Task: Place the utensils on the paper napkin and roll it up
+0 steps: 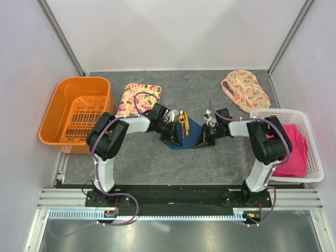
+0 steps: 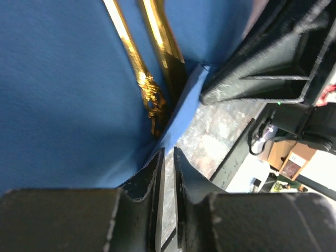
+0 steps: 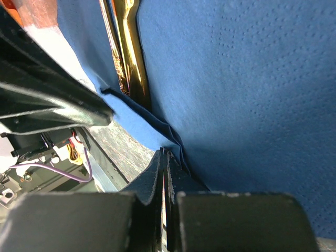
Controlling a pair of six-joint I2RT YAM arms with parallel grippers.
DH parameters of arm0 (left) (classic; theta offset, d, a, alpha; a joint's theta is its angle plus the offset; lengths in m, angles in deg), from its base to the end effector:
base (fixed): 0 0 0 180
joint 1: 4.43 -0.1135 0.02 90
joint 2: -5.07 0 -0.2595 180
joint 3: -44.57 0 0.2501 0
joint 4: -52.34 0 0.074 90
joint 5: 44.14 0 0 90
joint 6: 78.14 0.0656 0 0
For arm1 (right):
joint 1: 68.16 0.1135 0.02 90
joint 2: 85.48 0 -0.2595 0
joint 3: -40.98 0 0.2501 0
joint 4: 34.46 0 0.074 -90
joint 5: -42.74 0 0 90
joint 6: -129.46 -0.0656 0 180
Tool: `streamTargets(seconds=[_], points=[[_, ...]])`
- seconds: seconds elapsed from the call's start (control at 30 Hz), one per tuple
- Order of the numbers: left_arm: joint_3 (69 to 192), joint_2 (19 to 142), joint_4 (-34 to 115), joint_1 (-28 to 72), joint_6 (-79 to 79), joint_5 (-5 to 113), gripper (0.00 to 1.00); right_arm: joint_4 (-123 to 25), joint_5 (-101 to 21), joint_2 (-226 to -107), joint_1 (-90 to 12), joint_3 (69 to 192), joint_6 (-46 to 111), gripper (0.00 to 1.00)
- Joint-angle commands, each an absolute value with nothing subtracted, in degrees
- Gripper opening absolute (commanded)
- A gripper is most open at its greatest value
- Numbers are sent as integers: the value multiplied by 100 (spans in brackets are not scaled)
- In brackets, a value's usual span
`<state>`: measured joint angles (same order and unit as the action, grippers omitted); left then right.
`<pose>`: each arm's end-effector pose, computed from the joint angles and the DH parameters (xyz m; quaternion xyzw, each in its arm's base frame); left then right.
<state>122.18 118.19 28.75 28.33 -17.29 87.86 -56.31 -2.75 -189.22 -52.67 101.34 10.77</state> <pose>0.3030 -0.2471 0.1016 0.1238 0.8964 -0.4241 0.0356 0.2903 0.1282 0.0841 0.0232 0.9073 0.4174 0.0448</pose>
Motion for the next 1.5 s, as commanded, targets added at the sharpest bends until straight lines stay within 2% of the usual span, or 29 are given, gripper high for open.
streamTargets(seconds=[0.0,0.6,1.23,1.47], points=[[12384,11985,2564,2809,-1618,8489,16,-5695,-516,-18796,-5260,10294,1256,2],[12367,12038,2326,2809,-1653,8252,4,-6442,-551,-18734,-5339,10531,1898,5],[12332,12038,2308,2801,-1653,8216,2,-6996,-534,-18761,-5831,10496,2487,4],[12349,12038,2308,2801,-1618,8251,2,-6515,-15,-18428,-5691,10777,2048,3]])
